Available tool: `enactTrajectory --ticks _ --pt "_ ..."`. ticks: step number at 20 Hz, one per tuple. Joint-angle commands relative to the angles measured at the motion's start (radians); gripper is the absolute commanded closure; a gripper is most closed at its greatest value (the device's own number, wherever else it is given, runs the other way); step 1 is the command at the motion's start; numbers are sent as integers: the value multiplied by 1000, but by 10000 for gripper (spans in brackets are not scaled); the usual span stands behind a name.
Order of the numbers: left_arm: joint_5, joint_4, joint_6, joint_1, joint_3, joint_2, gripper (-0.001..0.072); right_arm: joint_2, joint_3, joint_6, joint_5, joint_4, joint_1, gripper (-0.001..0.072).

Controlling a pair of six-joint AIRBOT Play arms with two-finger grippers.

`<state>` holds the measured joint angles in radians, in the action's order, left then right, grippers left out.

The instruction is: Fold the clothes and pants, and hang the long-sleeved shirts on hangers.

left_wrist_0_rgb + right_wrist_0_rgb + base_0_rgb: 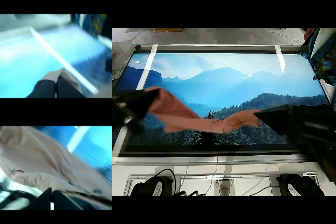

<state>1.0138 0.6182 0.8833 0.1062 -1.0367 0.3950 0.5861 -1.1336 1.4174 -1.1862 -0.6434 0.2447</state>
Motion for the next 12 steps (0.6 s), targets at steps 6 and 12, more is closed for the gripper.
enactTrajectory --ticks 6,12 --pt "-87 76 135 6 104 -144 698 -86 92 280 217 -127 0 692" --pt "-319 -175 -16 -60 417 328 696 292 381 280 770 -138 32 691"
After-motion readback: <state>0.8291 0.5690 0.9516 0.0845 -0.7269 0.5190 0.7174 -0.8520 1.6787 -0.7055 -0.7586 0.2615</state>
